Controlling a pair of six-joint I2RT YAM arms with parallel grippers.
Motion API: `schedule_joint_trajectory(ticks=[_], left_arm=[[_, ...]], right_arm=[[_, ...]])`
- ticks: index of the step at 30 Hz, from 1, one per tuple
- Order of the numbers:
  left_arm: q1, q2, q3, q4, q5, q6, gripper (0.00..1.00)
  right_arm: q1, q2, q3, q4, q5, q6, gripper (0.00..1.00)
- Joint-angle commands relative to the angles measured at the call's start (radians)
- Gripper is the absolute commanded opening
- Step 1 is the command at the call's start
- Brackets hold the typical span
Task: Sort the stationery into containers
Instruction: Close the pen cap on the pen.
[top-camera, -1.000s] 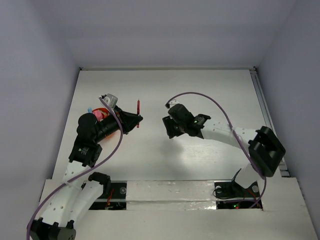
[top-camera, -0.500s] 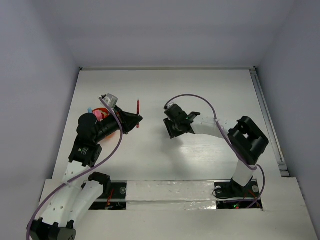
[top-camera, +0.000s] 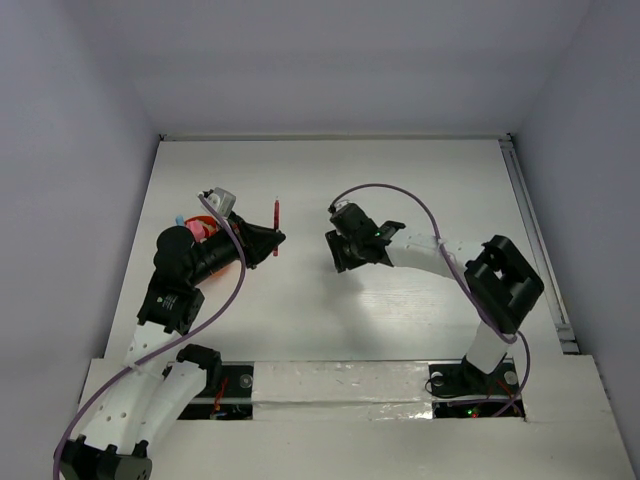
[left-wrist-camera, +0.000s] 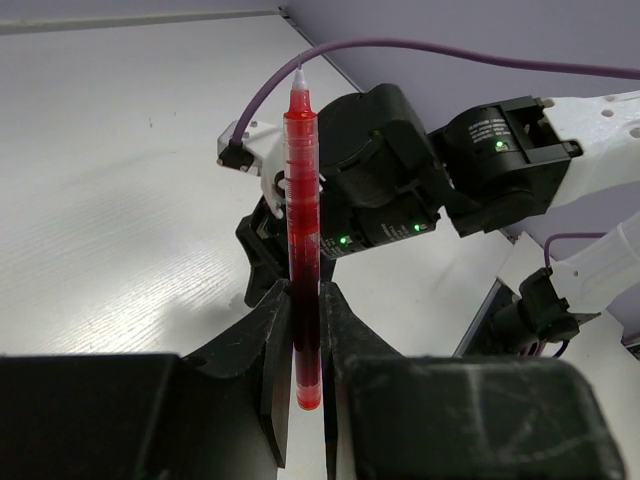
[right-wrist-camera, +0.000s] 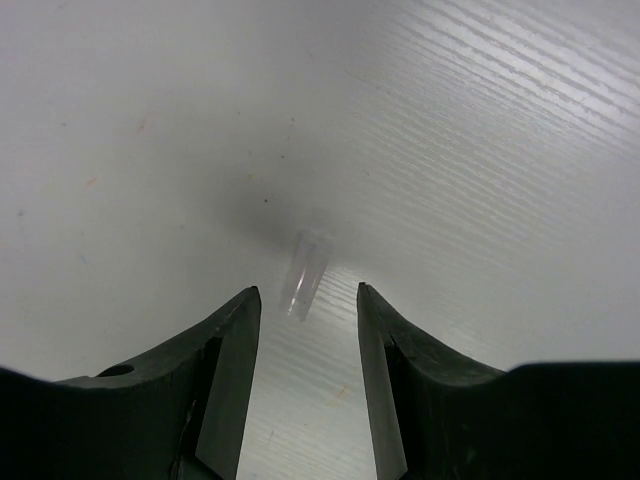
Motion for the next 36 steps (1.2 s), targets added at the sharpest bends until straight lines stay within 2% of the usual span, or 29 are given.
schedule_joint_trajectory(ticks=[1, 5, 14, 15, 18, 21, 22, 23, 24, 25, 30, 31, 34, 36], left_arm=[[0.004, -0.011, 0.048, 0.039, 0.016, 0.009, 0.00], [0.013, -0.016, 0.046, 0.039, 0.016, 0.009, 0.00], [0.013, -0.017, 0.046, 0.045, 0.022, 0.004, 0.00], [0.013, -0.017, 0.046, 0.046, 0.022, 0.004, 0.00], [0.013, -0.019, 0.045, 0.046, 0.024, 0.003, 0.00], [0.013, -0.019, 0.043, 0.052, 0.027, 0.000, 0.00], [0.013, -0.019, 0.042, 0.050, 0.027, 0.000, 0.00], [0.013, -0.019, 0.042, 0.050, 0.027, -0.002, 0.00], [0.013, -0.019, 0.042, 0.052, 0.025, -0.002, 0.00], [0.013, -0.019, 0.042, 0.052, 0.024, -0.002, 0.00], [0.013, -0.004, 0.029, 0.071, 0.022, -0.035, 0.00], [0.013, -0.001, 0.011, 0.085, 0.037, -0.055, 0.00], [-0.022, -0.022, -0.091, 0.212, 0.074, -0.185, 0.00], [-0.067, -0.059, -0.136, 0.274, 0.050, -0.241, 0.00]], right_arm=[[-0.004, -0.048, 0.030, 0.050, -0.035, 0.004, 0.50], [-0.004, 0.022, 0.051, 0.025, -0.024, 0.019, 0.49], [0.018, 0.114, 0.066, 0.002, -0.024, 0.048, 0.41], [0.029, 0.125, 0.082, -0.007, -0.017, 0.054, 0.35], [0.041, 0.154, 0.099, -0.036, 0.026, 0.060, 0.27], [0.052, 0.172, 0.102, -0.050, 0.040, 0.068, 0.25], [0.052, 0.176, 0.105, -0.058, 0.049, 0.068, 0.22], [0.052, 0.179, 0.102, -0.061, 0.060, 0.069, 0.17], [0.052, 0.174, 0.097, -0.059, 0.069, 0.073, 0.03], [0.052, 0.169, 0.091, -0.059, 0.092, 0.086, 0.00], [0.052, 0.009, 0.011, 0.069, 0.098, 0.089, 0.00], [0.052, -0.075, -0.001, 0.098, 0.095, 0.082, 0.00], [0.052, -0.206, -0.067, 0.238, 0.063, 0.067, 0.00], [0.052, -0.320, -0.094, 0.339, 0.051, 0.068, 0.00]])
